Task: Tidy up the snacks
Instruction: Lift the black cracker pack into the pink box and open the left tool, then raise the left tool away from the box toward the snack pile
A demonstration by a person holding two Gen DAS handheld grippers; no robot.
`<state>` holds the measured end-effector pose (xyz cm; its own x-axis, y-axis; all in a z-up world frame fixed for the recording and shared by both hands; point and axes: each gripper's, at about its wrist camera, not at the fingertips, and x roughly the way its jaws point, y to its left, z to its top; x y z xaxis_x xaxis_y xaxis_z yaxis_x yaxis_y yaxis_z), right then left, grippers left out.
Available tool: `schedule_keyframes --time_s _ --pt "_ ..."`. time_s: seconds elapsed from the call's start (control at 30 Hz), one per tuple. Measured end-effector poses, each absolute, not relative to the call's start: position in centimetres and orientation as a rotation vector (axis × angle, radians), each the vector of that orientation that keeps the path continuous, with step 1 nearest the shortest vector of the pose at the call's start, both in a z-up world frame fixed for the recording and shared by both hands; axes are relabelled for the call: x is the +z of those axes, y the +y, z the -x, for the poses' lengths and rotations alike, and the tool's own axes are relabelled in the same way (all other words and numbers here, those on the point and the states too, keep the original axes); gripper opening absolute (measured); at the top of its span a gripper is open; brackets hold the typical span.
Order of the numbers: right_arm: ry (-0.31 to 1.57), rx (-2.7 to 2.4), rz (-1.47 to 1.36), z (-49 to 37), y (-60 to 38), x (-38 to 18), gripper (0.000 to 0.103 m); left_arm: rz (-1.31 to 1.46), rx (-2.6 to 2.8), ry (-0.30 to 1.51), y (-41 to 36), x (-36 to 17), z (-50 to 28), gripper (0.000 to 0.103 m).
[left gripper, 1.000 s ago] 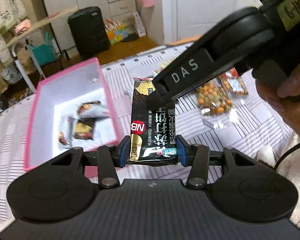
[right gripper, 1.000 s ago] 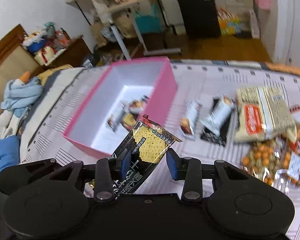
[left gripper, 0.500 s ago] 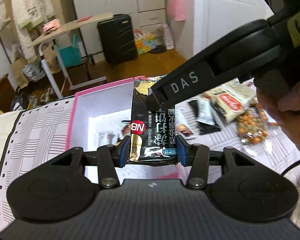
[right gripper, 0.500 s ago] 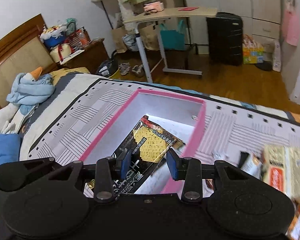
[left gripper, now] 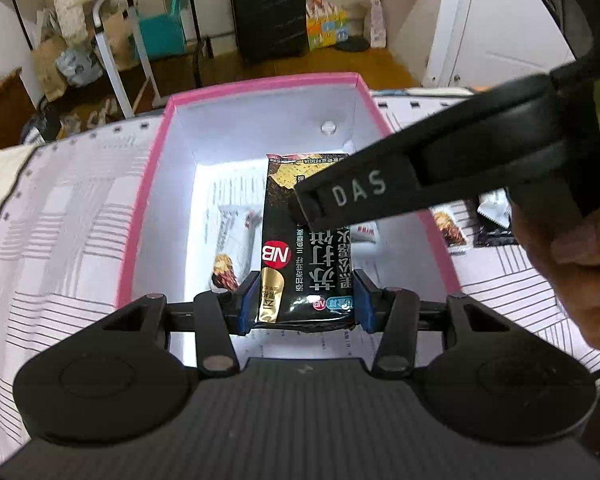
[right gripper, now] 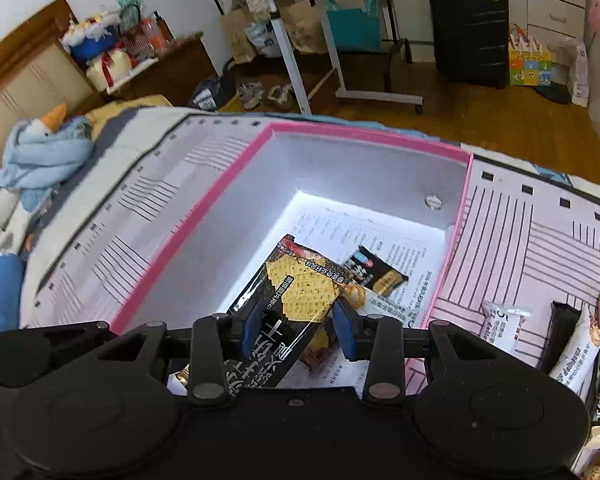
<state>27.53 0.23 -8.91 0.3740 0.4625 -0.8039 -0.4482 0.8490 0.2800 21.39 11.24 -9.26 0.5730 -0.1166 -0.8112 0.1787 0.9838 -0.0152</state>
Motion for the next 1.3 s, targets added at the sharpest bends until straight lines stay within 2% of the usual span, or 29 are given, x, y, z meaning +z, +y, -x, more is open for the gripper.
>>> schedule_keyframes --time_s 0.17,0.33,0.7,0.93,1.03,1.3 --pt "1.042 0.58 0.009 -27.6 0.0 -9.3 0.045 -0.045 -0.186 0.97 11.4 -10.4 -21.8 0.048" --pt "1.007 0.535 0.041 -26.8 -0.9 -8.0 0.046 -0.099 -0.163 0.949 11.1 -10.5 -21.5 0.062" --pt "0.903 0.504 0.027 -21.2 -8.7 -0.4 0.051 -0.115 -0.194 0.874 10.9 -4.7 -17.4 0.066" --pt "0.846 0.466 0.013 -16.8 -15.6 3.8 0.058 -0.093 -0.26 0.814 8.8 0.2 -14.9 0.076" --pt "0.811 0.45 0.026 -15.0 -18.5 4.9 0.062 -0.099 -0.307 0.772 7.0 1.8 -13.6 0.083" --pt "0.775 0.323 0.008 -13.1 -25.9 3.4 0.074 -0.123 -0.419 0.697 0.1 2.0 -11.9 0.09"
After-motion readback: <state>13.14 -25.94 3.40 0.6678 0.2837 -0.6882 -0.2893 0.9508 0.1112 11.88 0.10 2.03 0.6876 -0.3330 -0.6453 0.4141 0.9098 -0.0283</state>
